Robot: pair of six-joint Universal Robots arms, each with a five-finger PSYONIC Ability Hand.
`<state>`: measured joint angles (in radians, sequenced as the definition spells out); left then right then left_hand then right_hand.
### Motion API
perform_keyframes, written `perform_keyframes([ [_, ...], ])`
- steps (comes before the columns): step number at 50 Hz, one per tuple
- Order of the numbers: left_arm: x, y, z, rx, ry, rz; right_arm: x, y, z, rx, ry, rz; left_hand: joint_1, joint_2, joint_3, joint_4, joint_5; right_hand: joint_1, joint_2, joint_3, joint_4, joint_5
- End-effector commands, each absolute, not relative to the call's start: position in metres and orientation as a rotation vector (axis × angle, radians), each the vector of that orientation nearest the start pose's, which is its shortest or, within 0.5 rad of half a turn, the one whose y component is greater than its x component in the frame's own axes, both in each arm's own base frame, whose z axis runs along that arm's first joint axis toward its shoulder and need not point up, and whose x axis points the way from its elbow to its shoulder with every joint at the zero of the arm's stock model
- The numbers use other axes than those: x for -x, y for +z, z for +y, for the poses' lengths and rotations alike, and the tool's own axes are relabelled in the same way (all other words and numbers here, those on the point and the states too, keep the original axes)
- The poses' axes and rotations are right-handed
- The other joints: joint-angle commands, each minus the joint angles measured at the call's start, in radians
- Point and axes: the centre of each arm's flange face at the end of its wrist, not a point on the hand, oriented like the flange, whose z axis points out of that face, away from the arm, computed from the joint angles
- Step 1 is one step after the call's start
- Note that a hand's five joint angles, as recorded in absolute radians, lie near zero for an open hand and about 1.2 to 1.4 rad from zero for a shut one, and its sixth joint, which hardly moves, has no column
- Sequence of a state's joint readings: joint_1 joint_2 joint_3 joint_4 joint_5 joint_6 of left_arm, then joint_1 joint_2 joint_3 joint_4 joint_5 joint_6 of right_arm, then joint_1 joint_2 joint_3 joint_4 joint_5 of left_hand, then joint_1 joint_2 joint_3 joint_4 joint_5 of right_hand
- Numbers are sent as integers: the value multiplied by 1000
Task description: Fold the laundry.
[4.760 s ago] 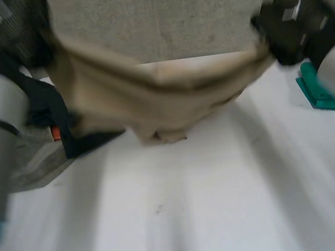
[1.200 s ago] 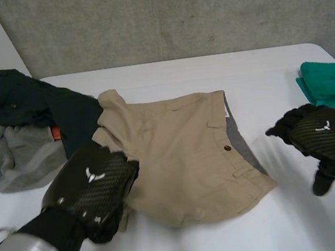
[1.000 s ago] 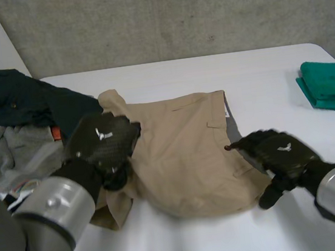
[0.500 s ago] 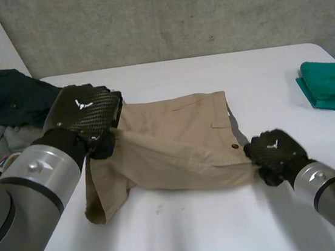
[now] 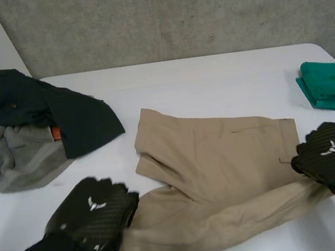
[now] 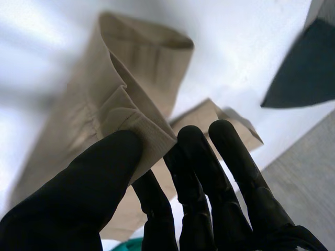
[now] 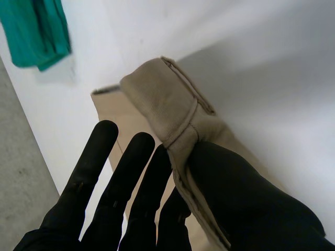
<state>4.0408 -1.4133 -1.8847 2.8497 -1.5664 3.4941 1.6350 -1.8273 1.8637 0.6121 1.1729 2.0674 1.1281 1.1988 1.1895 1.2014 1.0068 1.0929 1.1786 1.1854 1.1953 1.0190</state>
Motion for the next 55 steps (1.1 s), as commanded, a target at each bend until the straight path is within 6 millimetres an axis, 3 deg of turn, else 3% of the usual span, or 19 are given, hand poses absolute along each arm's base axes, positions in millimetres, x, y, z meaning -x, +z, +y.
perform_keyframes([
  [1, 280, 243, -149, -1274, -2031, 2298, -188, 231, -221, 1616, -1586, 2271, 268, 197, 207, 195, 215, 303, 218, 211, 201, 203],
  [7, 308, 245, -206, -1198, -2173, 2155, -198, 236, -266, 1488, -1770, 2318, 268, 197, 207, 195, 215, 303, 218, 211, 201, 203],
  [8, 315, 243, -223, -1191, -2185, 2112, -203, 234, -279, 1475, -1820, 2304, 268, 197, 207, 195, 215, 303, 218, 211, 201, 203],
  [16, 347, 214, -295, -1175, -2156, 1993, -227, 205, -332, 1477, -1929, 2278, 268, 197, 207, 195, 215, 303, 218, 211, 201, 203],
  [22, 353, 203, -334, -1078, -2174, 1951, -240, 190, -360, 1463, -2037, 2250, 268, 197, 207, 195, 215, 303, 218, 211, 201, 203],
  [25, 354, 216, -354, -1012, -2260, 1875, -246, 194, -377, 1435, -2166, 2184, 268, 197, 207, 195, 215, 303, 218, 211, 201, 203],
  [28, 359, 223, -369, -962, -2345, 1796, -249, 185, -389, 1430, -2204, 2170, 268, 197, 207, 195, 215, 303, 218, 211, 201, 203],
  [29, 360, 222, -371, -957, -2355, 1786, -250, 182, -391, 1431, -2198, 2174, 268, 197, 207, 195, 215, 69, -17, -24, -33, -32],
  [30, 362, 219, -373, -957, -2358, 1785, -251, 177, -392, 1432, -2189, 2179, 268, 197, 207, 195, 215, -471, -557, -564, -574, -572],
  [31, 366, 212, -373, -967, -2356, 1789, -251, 170, -395, 1437, -2176, 2194, -121, -192, -182, -194, -174, -918, -1004, -1011, -1021, -1019],
  [32, 367, 209, -372, -972, -2353, 1793, -252, 167, -395, 1440, -2172, 2198, -869, -940, -930, -942, -922, -918, -1004, -1011, -1021, -1019],
  [33, 368, 204, -373, -974, -2345, 1799, -251, 166, -396, 1436, -2176, 2205, -954, -1024, -1015, -1027, -1007, -918, -1004, -1011, -1021, -1019],
  [34, 369, 202, -372, -979, -2345, 1800, -251, 166, -397, 1434, -2178, 2210, -736, -806, -797, -809, -789, -918, -1004, -1011, -1021, -1019],
  [36, 370, 201, -371, -986, -2341, 1792, -249, 173, -399, 1390, -2216, 2230, -954, -1024, -1015, -1027, -1007, -918, -1004, -1011, -1021, -1019],
  [41, 381, 214, -355, -1007, -2373, 1765, -241, 225, -395, 1166, -2386, 2201, -954, -1024, -1015, -1027, -1007, -918, -1004, -1011, -1021, -1019],
  [45, 373, 248, -334, -983, -2406, 1750, -233, 248, -375, 1048, -2345, 2203, -954, -1024, -1015, -1027, -1007, -918, -1004, -1011, -1021, -1019],
  [49, 360, 259, -309, -1015, -2383, 1789, -225, 246, -340, 1062, -2112, 2297, -954, -1024, -1015, -1027, -1007, -918, -1004, -1011, -1021, -1019],
  [52, 348, 260, -286, -1041, -2356, 1847, -210, 231, -316, 1064, -1877, 2418, -954, -1024, -1015, -1027, -1007, -900, -985, -992, -1002, -1000],
  [55, 338, 254, -260, -1036, -2349, 1976, -186, 200, -297, 1013, -1656, 2526, -954, -1024, -1015, -1027, -1007, -741, -827, -834, -844, -842],
])
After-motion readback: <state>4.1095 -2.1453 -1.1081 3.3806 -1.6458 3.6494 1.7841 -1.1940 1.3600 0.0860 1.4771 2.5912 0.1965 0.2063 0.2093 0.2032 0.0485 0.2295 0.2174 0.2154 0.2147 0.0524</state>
